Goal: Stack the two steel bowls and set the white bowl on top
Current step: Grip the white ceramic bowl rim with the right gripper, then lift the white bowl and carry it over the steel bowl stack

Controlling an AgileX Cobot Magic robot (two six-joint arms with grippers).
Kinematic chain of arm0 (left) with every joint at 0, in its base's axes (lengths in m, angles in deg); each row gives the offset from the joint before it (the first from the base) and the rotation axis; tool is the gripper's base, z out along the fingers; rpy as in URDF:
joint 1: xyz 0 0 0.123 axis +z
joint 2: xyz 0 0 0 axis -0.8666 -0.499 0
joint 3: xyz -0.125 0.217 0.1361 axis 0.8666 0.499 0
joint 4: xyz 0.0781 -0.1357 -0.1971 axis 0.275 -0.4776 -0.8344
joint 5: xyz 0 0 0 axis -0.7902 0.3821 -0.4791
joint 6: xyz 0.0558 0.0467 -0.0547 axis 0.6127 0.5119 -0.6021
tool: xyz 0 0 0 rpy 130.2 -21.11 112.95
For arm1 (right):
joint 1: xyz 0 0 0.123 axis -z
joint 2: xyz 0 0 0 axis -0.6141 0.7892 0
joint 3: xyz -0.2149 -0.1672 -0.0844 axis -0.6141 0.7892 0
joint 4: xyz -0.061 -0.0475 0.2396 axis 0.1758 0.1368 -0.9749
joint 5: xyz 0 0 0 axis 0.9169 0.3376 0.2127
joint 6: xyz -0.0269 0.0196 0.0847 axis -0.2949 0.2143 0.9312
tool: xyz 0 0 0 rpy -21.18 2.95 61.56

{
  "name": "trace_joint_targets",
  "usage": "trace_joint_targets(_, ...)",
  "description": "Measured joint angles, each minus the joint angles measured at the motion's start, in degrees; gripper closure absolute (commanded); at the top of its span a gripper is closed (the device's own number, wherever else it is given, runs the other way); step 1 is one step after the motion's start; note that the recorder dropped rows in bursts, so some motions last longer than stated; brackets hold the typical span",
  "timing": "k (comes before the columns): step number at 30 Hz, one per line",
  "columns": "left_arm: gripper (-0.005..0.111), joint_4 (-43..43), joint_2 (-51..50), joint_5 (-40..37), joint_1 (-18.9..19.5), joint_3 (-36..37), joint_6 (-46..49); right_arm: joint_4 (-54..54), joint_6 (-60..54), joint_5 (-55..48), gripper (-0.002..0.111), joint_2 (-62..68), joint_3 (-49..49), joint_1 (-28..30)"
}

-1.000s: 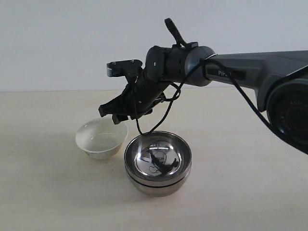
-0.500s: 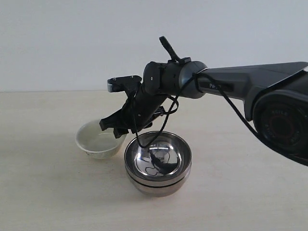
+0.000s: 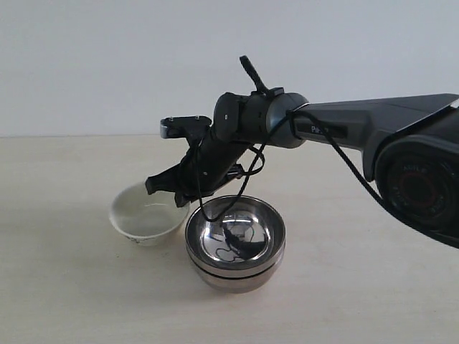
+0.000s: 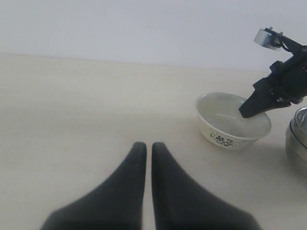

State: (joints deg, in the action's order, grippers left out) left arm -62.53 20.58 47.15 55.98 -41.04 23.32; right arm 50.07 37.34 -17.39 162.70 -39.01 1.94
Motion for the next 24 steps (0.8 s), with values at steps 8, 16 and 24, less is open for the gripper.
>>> trace_joint_targets(8, 0.103, 0.0, 0.0, 0.0, 0.0, 0.0, 0.0, -3.2, -0.1, -2.2, 0.108, -3.0, 0.0, 0.0)
trace_joint_targets(16, 0.103, 0.0, 0.0, 0.0, 0.0, 0.0, 0.0, -4.8, 0.2, -6.6, 0.108, -10.5, 0.0, 0.0)
trace_joint_targets(24, 0.103, 0.0, 0.0, 0.0, 0.0, 0.0, 0.0, -5.0, -0.1, -9.4, 0.108, -17.8, 5.3, 0.0)
